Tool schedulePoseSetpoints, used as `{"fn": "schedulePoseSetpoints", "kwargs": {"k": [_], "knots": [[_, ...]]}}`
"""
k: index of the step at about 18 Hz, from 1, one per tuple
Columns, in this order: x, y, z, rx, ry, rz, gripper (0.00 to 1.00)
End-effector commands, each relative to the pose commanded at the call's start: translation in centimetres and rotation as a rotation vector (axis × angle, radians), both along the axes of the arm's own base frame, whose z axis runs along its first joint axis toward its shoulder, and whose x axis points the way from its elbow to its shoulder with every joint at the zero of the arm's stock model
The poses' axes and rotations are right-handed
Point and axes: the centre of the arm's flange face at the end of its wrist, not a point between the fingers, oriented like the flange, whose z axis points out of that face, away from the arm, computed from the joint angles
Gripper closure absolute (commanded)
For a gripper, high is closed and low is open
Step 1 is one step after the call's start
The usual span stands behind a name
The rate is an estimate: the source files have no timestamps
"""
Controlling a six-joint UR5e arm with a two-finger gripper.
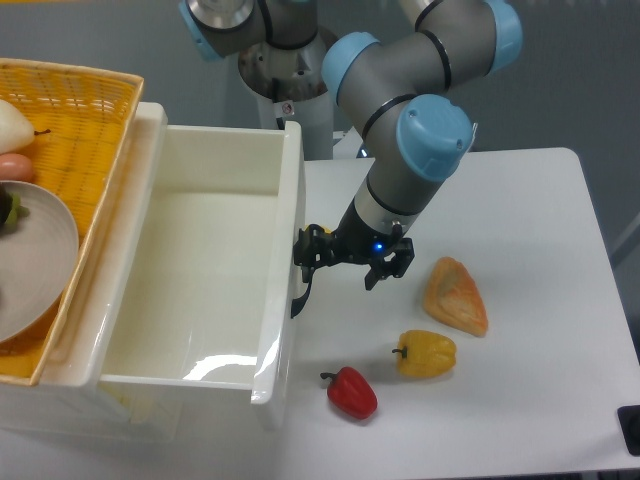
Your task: Slide the top white drawer open
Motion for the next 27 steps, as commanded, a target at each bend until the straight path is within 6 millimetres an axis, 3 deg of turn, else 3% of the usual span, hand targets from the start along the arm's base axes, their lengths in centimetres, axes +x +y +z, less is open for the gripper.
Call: {"fn": "schedulePoseSetpoints", "kwargs": {"k": [7, 12, 15, 19, 22, 25, 27], "knots": [[-0.3, -0.4, 0.1, 0.006, -0.009, 0.001, 0.00], [-1.7, -1.3, 2.1, 0.039, 0.035, 0.002, 0.00], [-2.6, -1.9, 2.6, 0.070, 0.094, -0.101, 0.00], [-5.1, -4.5, 2.2, 0.116, 0.167, -0.282, 0.00], [-6.2, -5.8, 1.1, -0.013, 0.241, -0.402, 0.00], [-9.2, -6.9, -3.3, -0.123, 0.302, -0.440, 0.00], [-10.2, -7.0, -4.1, -0.158, 0.338, -0.439, 0.00]]}}
